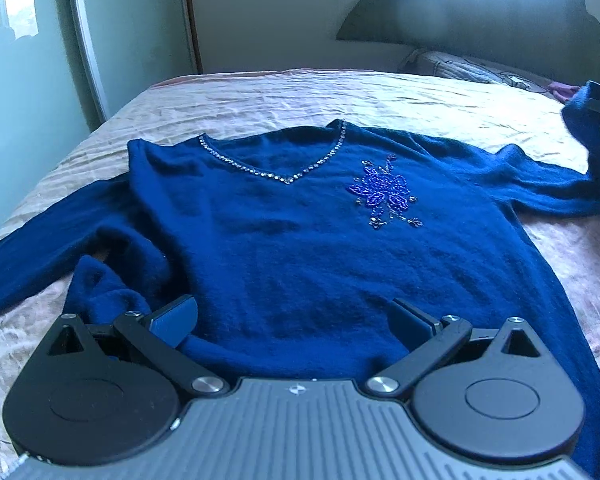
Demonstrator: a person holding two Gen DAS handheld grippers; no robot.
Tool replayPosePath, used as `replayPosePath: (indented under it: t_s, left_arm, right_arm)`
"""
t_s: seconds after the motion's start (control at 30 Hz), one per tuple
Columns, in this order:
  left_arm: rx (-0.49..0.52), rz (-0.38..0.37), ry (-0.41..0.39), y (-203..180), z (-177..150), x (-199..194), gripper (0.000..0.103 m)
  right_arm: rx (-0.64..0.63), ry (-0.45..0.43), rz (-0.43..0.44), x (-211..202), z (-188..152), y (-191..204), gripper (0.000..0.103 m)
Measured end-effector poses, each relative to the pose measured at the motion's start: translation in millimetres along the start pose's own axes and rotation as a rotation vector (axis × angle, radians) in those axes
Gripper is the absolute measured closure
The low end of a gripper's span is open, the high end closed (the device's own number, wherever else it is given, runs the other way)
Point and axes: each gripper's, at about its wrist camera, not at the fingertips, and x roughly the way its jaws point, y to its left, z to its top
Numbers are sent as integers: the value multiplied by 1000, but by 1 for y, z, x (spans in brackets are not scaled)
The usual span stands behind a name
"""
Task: Fold small clothes
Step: 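Carry the held sleeve across the sweater body with the right tool, release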
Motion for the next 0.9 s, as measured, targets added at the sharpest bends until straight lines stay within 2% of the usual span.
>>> replayPosePath:
  t_s: [0.33,0.47,0.9]
  left_arm:
    - [-20,34,2,12,3,2,0]
    - [-39,37,4,18,2,1,0]
    - [-112,53,-10,53,-4,-10,0]
  right_arm:
    - [-66,111,99,28,-30,54,97]
    - [-101,139,149,28,-44,83,97]
    - [-220,223,276,64,-85,184,97]
